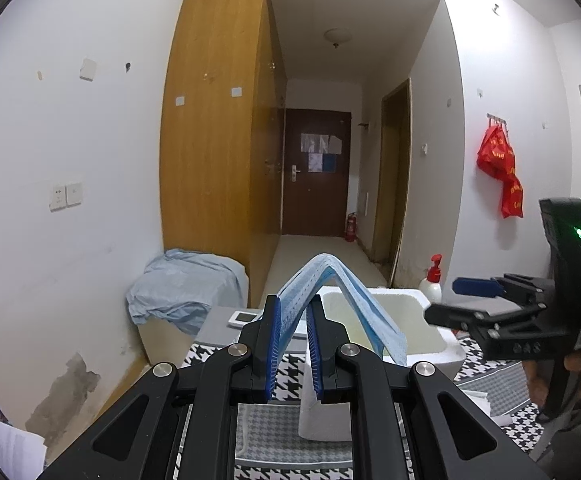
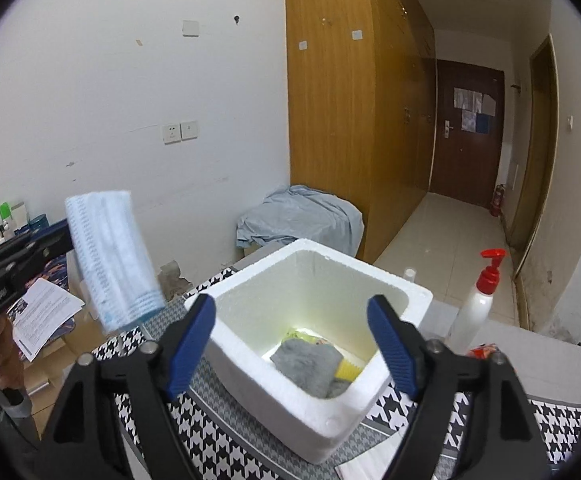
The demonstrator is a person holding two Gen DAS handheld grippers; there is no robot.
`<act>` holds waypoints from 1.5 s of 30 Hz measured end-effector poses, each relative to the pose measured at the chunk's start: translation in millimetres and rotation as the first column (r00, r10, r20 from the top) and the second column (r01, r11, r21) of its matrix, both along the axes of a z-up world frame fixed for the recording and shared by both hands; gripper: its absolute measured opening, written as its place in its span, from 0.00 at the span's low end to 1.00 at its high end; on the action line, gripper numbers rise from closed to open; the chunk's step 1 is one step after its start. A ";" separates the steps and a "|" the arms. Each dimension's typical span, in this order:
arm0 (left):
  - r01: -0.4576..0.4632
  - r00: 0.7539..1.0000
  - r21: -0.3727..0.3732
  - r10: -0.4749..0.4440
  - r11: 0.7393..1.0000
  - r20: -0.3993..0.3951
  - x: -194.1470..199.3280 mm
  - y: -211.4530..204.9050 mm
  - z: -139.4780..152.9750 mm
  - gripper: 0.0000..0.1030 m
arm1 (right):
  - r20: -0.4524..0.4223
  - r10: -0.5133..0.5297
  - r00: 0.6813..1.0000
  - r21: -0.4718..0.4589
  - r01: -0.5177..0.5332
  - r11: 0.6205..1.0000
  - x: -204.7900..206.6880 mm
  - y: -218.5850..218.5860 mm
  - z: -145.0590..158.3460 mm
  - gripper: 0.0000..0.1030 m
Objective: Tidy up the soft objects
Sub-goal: 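Open the right tool over the foam box, dropping the grey sock, then lower the blue mask into the foam box and open the left tool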
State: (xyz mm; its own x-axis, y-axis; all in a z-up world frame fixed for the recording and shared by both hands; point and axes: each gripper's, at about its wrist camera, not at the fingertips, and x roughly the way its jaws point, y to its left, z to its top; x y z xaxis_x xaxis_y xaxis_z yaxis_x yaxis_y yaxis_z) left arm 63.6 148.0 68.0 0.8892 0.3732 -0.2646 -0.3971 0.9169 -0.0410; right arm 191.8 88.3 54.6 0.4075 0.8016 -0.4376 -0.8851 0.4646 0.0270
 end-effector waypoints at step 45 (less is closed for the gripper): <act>0.128 0.990 -0.031 -0.130 0.991 -0.056 111.5 -8.5 4.5 0.14 | -0.031 -0.195 0.980 0.032 0.196 0.980 -2.6 -119.8 -40.1 1.00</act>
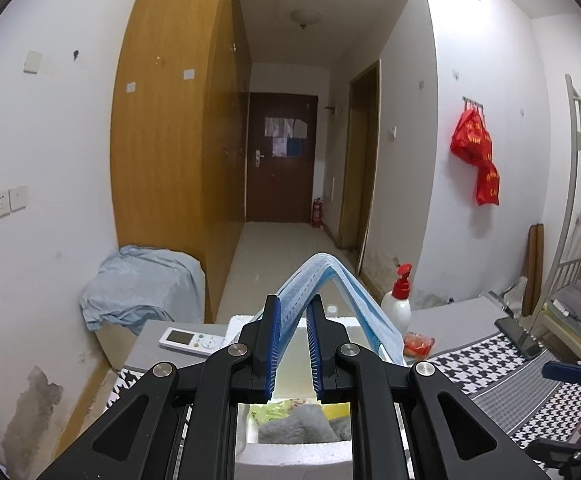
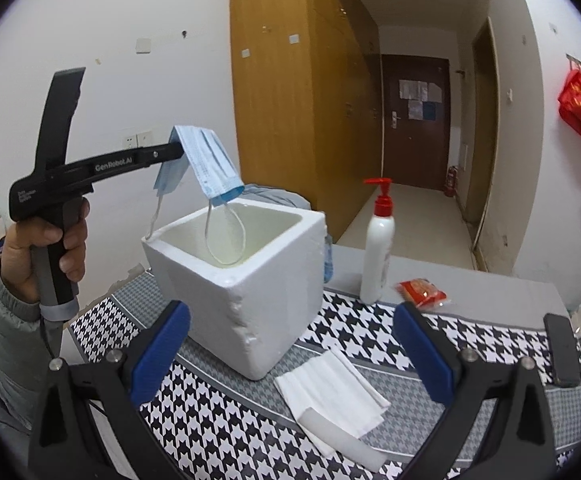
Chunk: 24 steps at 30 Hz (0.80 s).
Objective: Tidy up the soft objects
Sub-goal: 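Lower the blue mask into the foam box and open the left tool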
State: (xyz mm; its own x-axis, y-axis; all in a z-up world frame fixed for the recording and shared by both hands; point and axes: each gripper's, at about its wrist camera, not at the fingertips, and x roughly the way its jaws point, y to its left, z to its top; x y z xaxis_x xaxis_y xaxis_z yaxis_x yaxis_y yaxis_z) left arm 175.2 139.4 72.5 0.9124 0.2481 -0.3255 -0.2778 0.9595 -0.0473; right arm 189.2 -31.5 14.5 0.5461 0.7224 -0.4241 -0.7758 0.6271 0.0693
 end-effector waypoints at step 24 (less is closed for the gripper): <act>-0.031 0.999 0.087 0.034 0.996 -0.033 12.3 -20.9 -17.9 0.99 | -0.053 -0.049 0.997 0.030 0.051 0.998 10.0 -26.6 -14.5 1.00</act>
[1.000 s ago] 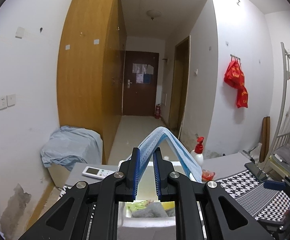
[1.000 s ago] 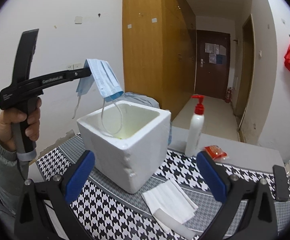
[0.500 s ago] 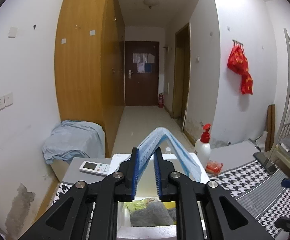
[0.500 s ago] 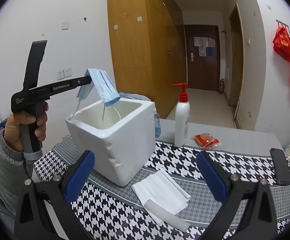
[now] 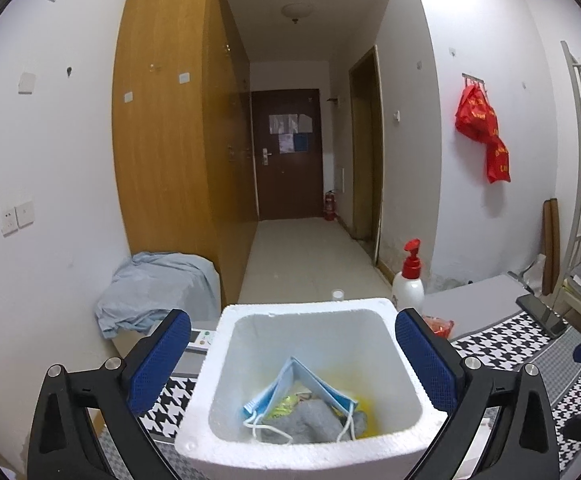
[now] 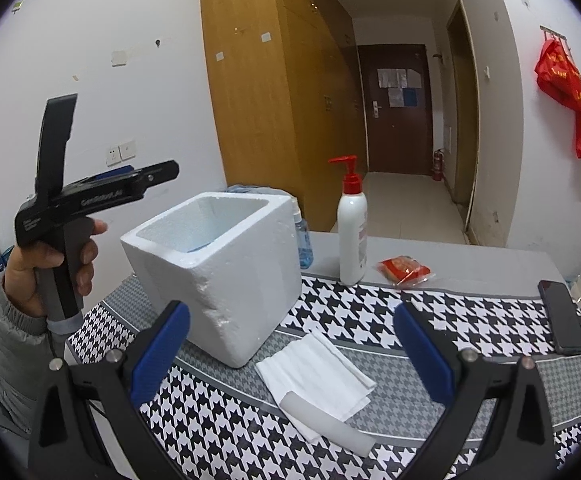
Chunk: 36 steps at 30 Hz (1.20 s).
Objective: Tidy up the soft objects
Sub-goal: 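Lower the blue mask into the foam box and open the left tool, then withdraw both tools from the box toward the white towel and roll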
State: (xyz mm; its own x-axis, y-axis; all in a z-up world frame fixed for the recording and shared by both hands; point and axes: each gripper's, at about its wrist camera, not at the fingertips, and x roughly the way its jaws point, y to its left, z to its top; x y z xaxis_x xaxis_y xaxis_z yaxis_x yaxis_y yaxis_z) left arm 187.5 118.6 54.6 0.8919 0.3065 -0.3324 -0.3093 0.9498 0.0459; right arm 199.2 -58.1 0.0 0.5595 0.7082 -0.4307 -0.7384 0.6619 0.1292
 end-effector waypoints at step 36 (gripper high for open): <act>0.086 0.993 -0.014 -0.084 0.996 0.085 -74.6 -38.5 5.2 0.99 | 0.041 -0.001 0.999 0.019 0.000 1.000 -30.6 -10.8 8.8 1.00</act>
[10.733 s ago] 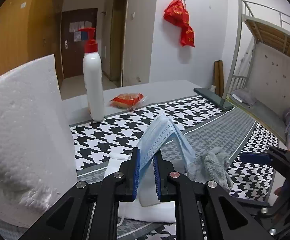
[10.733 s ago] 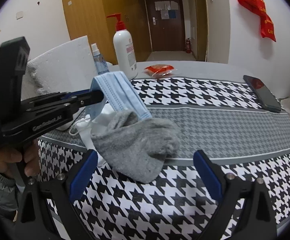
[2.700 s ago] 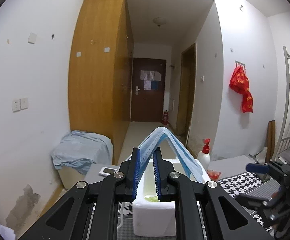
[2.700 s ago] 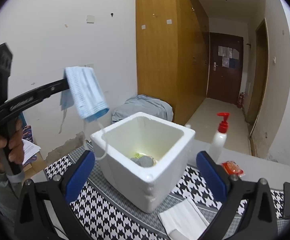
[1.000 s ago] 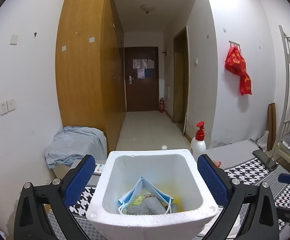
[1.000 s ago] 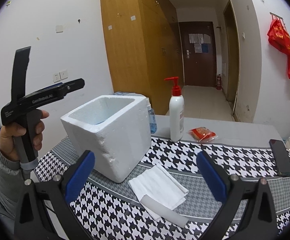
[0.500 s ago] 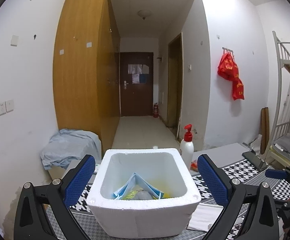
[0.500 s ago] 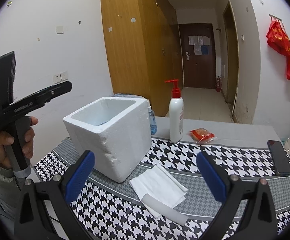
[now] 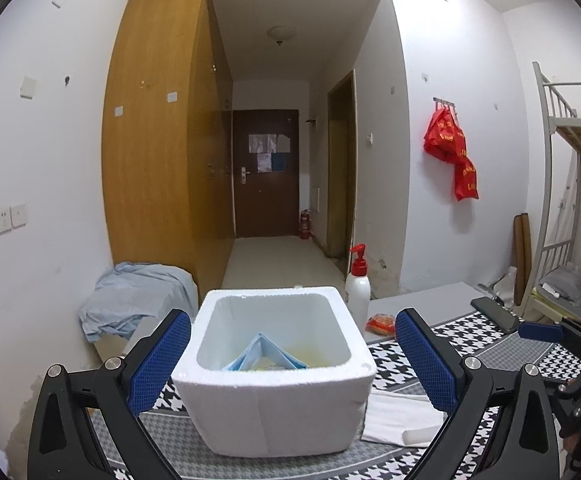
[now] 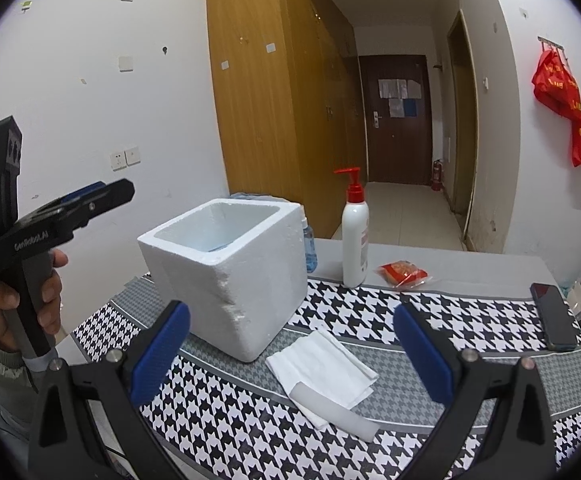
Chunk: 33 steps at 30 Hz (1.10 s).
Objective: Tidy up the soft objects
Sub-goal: 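Withdraw both tools from the box toward the white towel and roll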
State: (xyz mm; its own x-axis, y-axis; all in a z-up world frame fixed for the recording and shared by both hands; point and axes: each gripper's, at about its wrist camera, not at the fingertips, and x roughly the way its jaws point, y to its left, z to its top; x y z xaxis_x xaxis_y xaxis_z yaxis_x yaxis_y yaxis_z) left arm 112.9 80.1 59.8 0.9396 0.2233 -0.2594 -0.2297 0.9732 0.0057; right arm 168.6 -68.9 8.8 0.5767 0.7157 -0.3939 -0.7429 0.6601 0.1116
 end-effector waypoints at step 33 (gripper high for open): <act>-0.002 1.000 -0.048 0.003 0.999 0.027 -33.4 -20.7 -71.2 0.99 | -0.002 0.012 1.000 -0.029 -0.012 1.000 -25.4 -6.7 -44.8 1.00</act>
